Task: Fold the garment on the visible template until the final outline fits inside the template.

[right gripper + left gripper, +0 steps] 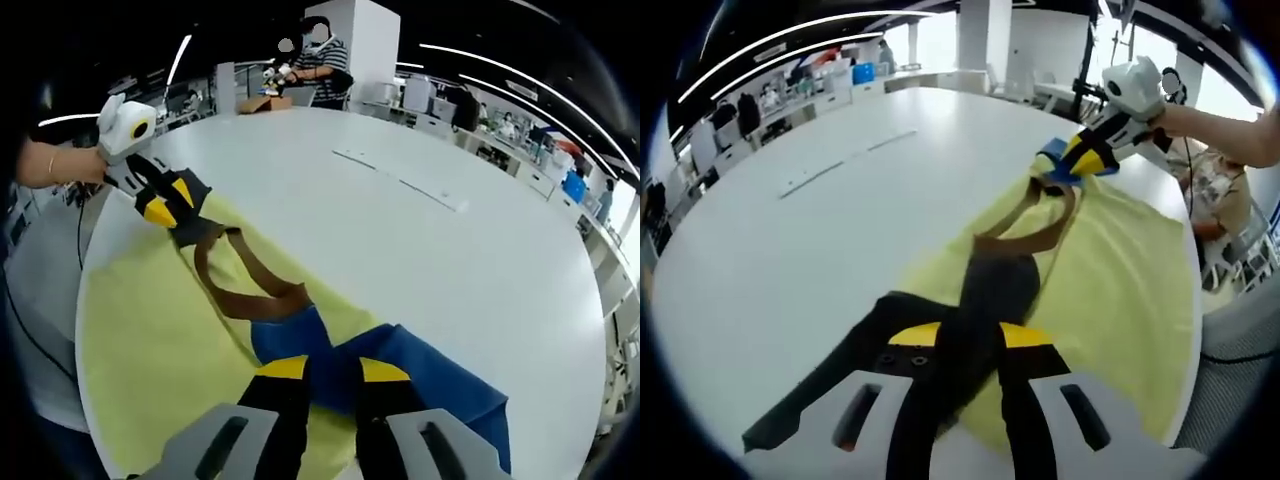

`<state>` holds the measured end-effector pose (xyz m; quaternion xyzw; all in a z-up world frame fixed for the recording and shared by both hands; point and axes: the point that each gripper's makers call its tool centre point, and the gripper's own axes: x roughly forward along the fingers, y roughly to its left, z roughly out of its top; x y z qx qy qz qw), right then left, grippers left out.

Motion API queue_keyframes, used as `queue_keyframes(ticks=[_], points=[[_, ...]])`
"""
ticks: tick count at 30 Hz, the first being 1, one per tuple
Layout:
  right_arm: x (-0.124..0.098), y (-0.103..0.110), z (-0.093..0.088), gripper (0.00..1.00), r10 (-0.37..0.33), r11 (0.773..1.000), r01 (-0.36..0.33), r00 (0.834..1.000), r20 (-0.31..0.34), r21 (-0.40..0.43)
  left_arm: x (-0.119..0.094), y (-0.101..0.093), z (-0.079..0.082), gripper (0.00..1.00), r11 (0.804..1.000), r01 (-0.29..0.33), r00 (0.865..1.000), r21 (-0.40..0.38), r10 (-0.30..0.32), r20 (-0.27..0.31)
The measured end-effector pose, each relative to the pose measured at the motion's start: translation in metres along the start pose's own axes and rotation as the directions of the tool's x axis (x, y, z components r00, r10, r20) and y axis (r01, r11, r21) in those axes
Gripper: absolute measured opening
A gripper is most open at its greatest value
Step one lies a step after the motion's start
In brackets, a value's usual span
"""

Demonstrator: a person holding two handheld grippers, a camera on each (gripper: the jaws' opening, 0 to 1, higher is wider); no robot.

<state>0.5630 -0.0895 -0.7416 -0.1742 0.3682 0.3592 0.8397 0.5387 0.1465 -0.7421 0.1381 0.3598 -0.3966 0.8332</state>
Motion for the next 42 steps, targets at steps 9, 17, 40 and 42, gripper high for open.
queue_keyframes(ticks=[9, 17, 40, 42], points=[[0.002, 0.002, -0.006, 0.02, 0.012, 0.999, -0.014, 0.999, -0.049, -0.039, 0.007, 0.000, -0.005, 0.12, 0.996, 0.045, 0.999, -0.083, -0.046, -0.007], [0.000, 0.002, -0.007, 0.00, 0.004, 0.999, -0.006, 0.999, -0.054, -0.044, 0.008, 0.000, -0.008, 0.00, 0.994, 0.030, 0.999, -0.101, -0.033, -0.033], [-0.029, -0.016, 0.042, 0.00, -0.101, 0.992, 0.109, 0.990, 0.100, -0.070, -0.037, 0.016, 0.055, 0.00, 0.995, -0.099, 0.984, 0.031, 0.094, 0.154], [-0.028, -0.022, 0.049, 0.00, -0.117, 0.988, 0.127, 0.987, 0.112, -0.091, -0.041, 0.022, 0.065, 0.00, 0.992, -0.115, 0.979, 0.042, 0.106, 0.174]])
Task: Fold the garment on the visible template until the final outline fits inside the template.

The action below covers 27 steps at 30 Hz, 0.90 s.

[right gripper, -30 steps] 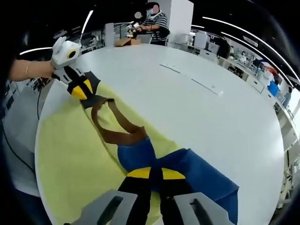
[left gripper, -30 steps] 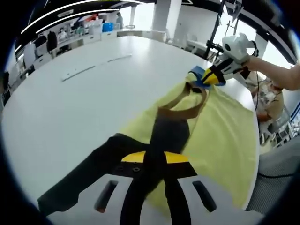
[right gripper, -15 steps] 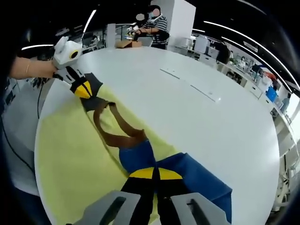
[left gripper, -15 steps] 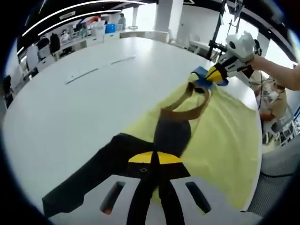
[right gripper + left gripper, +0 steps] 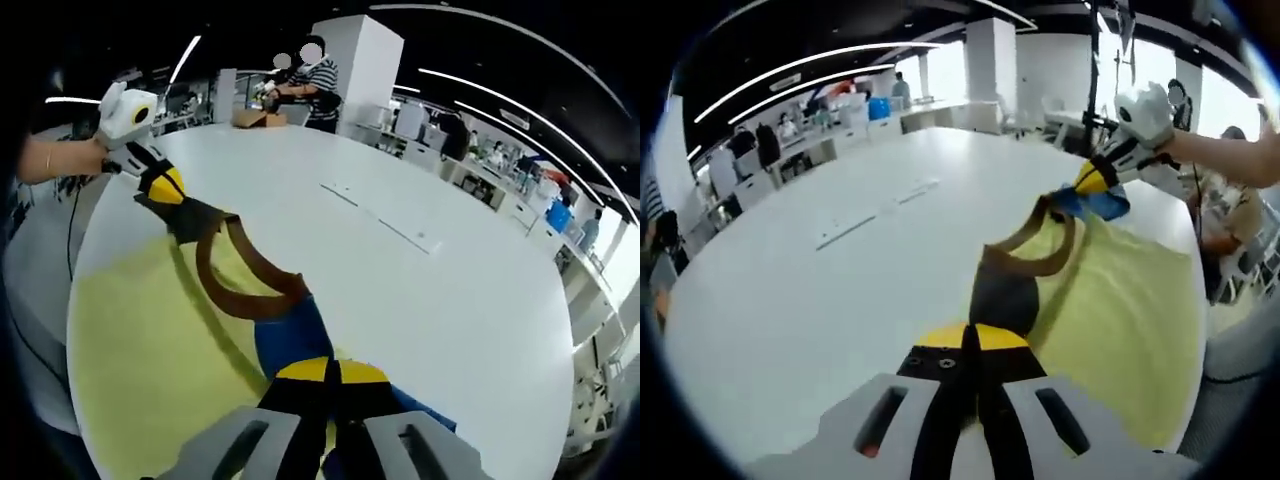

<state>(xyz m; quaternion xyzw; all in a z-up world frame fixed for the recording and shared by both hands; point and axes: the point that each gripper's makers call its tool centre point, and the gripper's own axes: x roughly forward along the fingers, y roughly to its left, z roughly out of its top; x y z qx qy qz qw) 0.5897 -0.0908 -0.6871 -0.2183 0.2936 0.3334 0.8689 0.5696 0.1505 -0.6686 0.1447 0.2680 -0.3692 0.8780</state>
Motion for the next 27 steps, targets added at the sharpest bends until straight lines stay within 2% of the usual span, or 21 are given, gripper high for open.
queue_keyframes(ticks=[3, 9, 15, 20, 27], points=[[0.004, -0.010, 0.011, 0.00, -0.025, 1.000, 0.025, 0.999, 0.024, -0.003, 0.003, 0.011, 0.012, 0.00, 1.000, -0.021, 1.000, 0.016, 0.021, 0.018], [0.017, -0.030, 0.029, 0.00, -0.079, 0.997, 0.079, 0.995, 0.056, 0.009, 0.013, 0.029, 0.026, 0.00, 0.998, -0.056, 0.998, 0.028, 0.055, 0.043], [0.032, -0.046, 0.045, 0.00, -0.125, 0.992, 0.123, 0.989, 0.080, 0.028, 0.026, 0.057, 0.036, 0.00, 0.991, -0.128, 0.988, -0.028, 0.130, 0.084], [0.045, -0.054, 0.049, 0.00, -0.144, 0.989, 0.140, 0.986, 0.088, 0.055, 0.040, 0.074, 0.035, 0.00, 0.984, -0.169, 0.981, -0.061, 0.174, 0.090], [0.066, -0.067, 0.044, 0.00, -0.170, 0.983, 0.164, 0.983, 0.071, 0.087, 0.062, 0.088, 0.035, 0.00, 0.974, -0.201, 0.974, -0.103, 0.210, 0.090]])
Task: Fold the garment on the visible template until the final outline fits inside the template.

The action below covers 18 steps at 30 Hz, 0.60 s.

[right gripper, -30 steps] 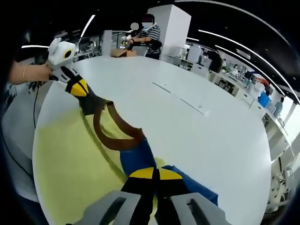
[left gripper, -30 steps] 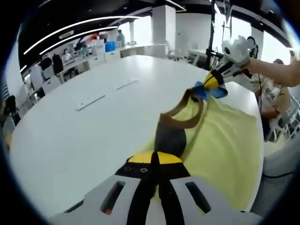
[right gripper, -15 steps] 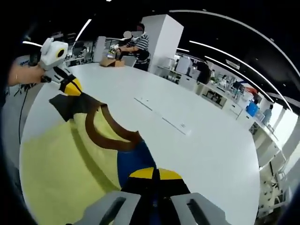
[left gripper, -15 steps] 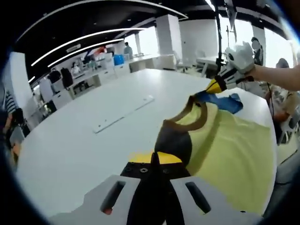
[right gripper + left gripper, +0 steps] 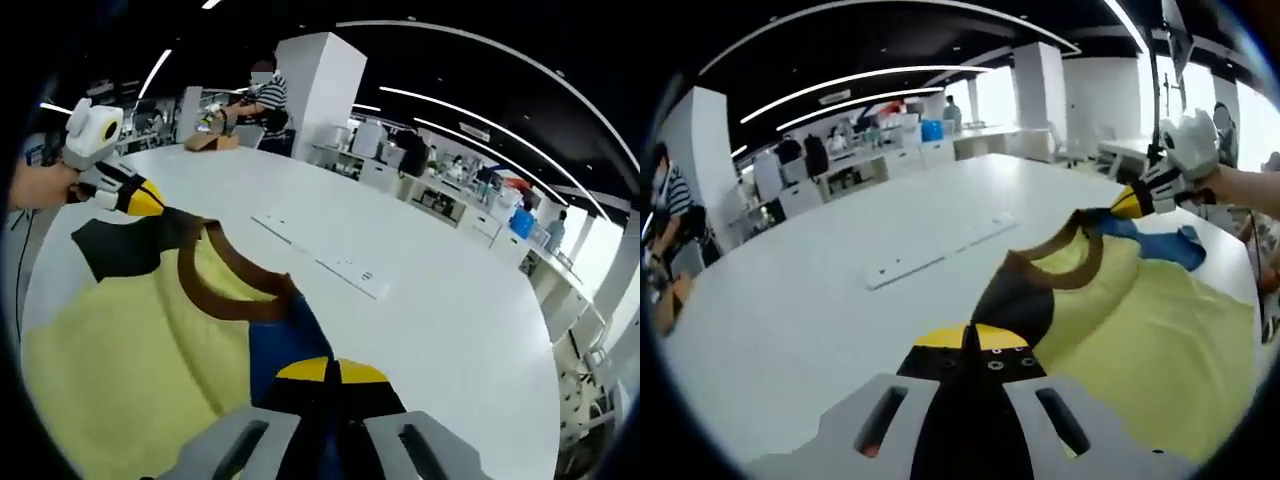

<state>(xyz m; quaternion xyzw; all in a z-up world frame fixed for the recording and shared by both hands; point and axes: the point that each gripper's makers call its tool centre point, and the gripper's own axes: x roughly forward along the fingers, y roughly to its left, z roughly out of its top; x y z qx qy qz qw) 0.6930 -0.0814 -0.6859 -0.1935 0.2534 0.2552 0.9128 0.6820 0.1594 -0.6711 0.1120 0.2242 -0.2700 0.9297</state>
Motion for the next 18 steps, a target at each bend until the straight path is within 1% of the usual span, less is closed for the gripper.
queue_keyframes(ticks=[4, 6, 7, 9, 10, 13, 15, 18], points=[[0.014, -0.005, -0.004, 0.00, -0.022, 1.000, 0.022, 1.000, -0.011, 0.016, 0.017, 0.007, -0.007, 0.00, 0.997, -0.017, 1.000, -0.070, 0.017, -0.013], [0.020, -0.007, -0.008, 0.00, -0.036, 0.999, 0.036, 0.999, -0.024, 0.008, 0.025, 0.010, -0.009, 0.00, 0.996, -0.023, 1.000, -0.081, 0.022, -0.015], [0.022, -0.008, -0.009, 0.00, -0.041, 0.999, 0.041, 0.999, -0.027, 0.011, 0.027, 0.011, -0.011, 0.00, 0.997, -0.025, 1.000, -0.080, 0.024, -0.018], [0.029, -0.008, -0.012, 0.00, -0.042, 0.999, 0.043, 0.999, -0.032, 0.032, 0.035, 0.012, -0.016, 0.00, 0.999, -0.036, 0.998, -0.030, 0.035, -0.049], [0.032, -0.008, -0.013, 0.00, -0.045, 0.998, 0.046, 0.998, -0.034, 0.036, 0.038, 0.012, -0.018, 0.00, 0.999, -0.036, 0.998, -0.020, 0.034, -0.059], [0.042, -0.010, -0.019, 0.00, -0.066, 0.997, 0.068, 0.996, -0.055, 0.031, 0.047, 0.013, -0.021, 0.00, 0.999, -0.038, 0.997, -0.033, 0.036, -0.062], [0.046, -0.010, -0.022, 0.00, -0.069, 0.997, 0.071, 0.996, -0.065, 0.031, 0.051, 0.016, -0.026, 0.00, 0.999, -0.053, 0.995, -0.011, 0.052, -0.080], [0.052, -0.011, -0.027, 0.00, -0.079, 0.996, 0.081, 0.993, -0.082, 0.021, 0.055, 0.017, -0.031, 0.00, 0.999, -0.052, 0.994, -0.010, 0.050, -0.092]])
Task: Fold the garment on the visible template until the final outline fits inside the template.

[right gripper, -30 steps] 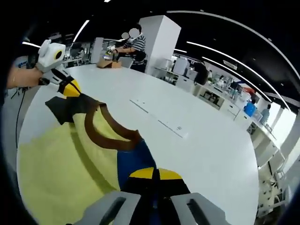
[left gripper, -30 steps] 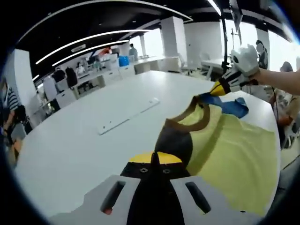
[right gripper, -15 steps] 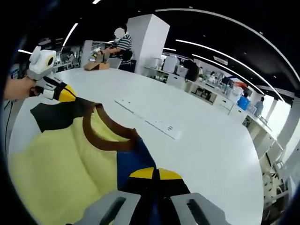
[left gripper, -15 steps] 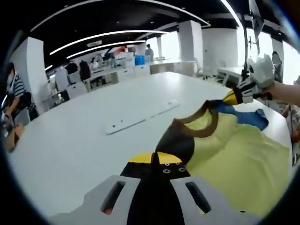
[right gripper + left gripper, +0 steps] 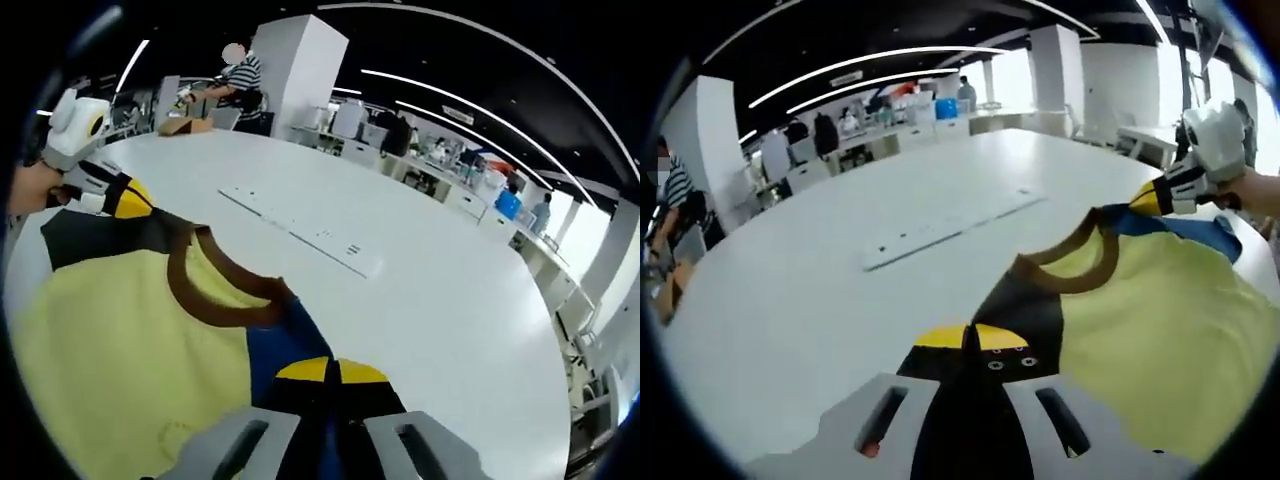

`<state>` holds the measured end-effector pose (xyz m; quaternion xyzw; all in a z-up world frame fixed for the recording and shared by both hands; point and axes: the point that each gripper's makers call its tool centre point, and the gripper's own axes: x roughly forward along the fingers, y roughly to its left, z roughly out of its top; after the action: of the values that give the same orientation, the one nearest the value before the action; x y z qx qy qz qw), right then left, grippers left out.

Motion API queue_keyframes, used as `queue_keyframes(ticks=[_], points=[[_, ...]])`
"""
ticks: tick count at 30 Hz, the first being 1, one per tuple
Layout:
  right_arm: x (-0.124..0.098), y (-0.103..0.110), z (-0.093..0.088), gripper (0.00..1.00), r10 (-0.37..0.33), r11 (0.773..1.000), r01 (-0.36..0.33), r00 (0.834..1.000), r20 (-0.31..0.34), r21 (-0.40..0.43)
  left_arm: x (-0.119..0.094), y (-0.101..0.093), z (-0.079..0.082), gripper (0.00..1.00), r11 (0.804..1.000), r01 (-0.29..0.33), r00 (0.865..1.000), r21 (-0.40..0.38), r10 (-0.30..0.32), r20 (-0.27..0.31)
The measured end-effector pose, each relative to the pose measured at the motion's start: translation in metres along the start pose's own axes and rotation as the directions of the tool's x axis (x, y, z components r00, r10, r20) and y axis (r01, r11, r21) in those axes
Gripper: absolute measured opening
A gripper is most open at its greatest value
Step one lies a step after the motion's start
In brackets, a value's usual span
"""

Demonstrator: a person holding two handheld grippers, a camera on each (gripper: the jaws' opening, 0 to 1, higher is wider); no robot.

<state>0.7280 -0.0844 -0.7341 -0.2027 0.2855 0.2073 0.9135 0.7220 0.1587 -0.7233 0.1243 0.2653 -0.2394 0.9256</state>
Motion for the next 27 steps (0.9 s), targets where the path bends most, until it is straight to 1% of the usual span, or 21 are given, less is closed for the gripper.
queue_keyframes(ticks=[6, 8, 11, 12, 13, 16, 18, 19, 20, 22, 24, 25, 27], points=[[0.005, 0.000, -0.008, 0.00, 0.009, 1.000, -0.008, 1.000, -0.020, 0.008, 0.004, 0.000, -0.008, 0.00, 1.000, 0.003, 1.000, 0.023, -0.003, -0.024], [0.007, 0.002, -0.010, 0.00, 0.023, 1.000, -0.023, 0.999, -0.028, 0.021, 0.003, 0.000, -0.009, 0.00, 1.000, 0.007, 1.000, 0.025, -0.006, -0.023], [0.006, 0.001, -0.012, 0.00, 0.019, 0.999, -0.017, 0.999, -0.032, 0.039, -0.002, 0.005, -0.008, 0.00, 1.000, -0.008, 1.000, 0.024, 0.009, -0.019], [0.005, 0.000, -0.011, 0.02, 0.021, 0.999, -0.019, 0.999, -0.032, 0.042, -0.003, 0.006, -0.007, 0.01, 1.000, -0.008, 1.000, 0.020, 0.009, -0.013], [0.003, 0.001, -0.010, 0.08, 0.027, 0.999, -0.025, 0.999, -0.031, 0.048, -0.006, 0.007, -0.006, 0.07, 1.000, -0.013, 1.000, 0.015, 0.013, -0.006], [-0.001, 0.004, -0.004, 0.23, 0.049, 0.997, -0.048, 0.999, -0.015, 0.055, -0.012, 0.008, -0.006, 0.22, 1.000, -0.021, 1.000, 0.019, 0.021, -0.005], [-0.006, 0.006, 0.000, 0.29, 0.061, 0.997, -0.061, 0.998, -0.005, 0.057, -0.017, 0.008, -0.005, 0.28, 1.000, -0.017, 1.000, 0.012, 0.017, -0.002], [-0.009, 0.007, 0.002, 0.33, 0.067, 0.996, -0.067, 0.998, -0.002, 0.056, -0.019, 0.007, -0.004, 0.33, 1.000, -0.012, 1.000, 0.008, 0.012, 0.001], [-0.012, 0.008, 0.003, 0.36, 0.073, 0.996, -0.073, 0.997, -0.002, 0.056, -0.021, 0.005, -0.004, 0.36, 1.000, 0.002, 1.000, -0.001, -0.002, 0.001], [-0.017, 0.008, 0.004, 0.44, 0.081, 0.995, -0.081, 0.997, -0.008, 0.062, -0.025, 0.003, -0.005, 0.43, 1.000, 0.009, 1.000, -0.004, -0.009, -0.010], [-0.023, 0.008, 0.002, 0.49, 0.091, 0.994, -0.090, 0.996, -0.018, 0.067, -0.031, 0.002, -0.004, 0.49, 1.000, 0.016, 1.000, 0.004, -0.016, 0.000], [-0.027, 0.007, 0.001, 0.52, 0.095, 0.993, -0.093, 0.995, -0.024, 0.076, -0.033, 0.001, -0.003, 0.54, 1.000, 0.019, 1.000, -0.002, -0.019, 0.005], [-0.034, 0.006, 0.000, 0.54, 0.099, 0.992, -0.096, 0.994, -0.035, 0.087, -0.037, -0.001, 0.000, 0.61, 0.999, 0.032, 0.999, -0.019, -0.031, 0.021]])
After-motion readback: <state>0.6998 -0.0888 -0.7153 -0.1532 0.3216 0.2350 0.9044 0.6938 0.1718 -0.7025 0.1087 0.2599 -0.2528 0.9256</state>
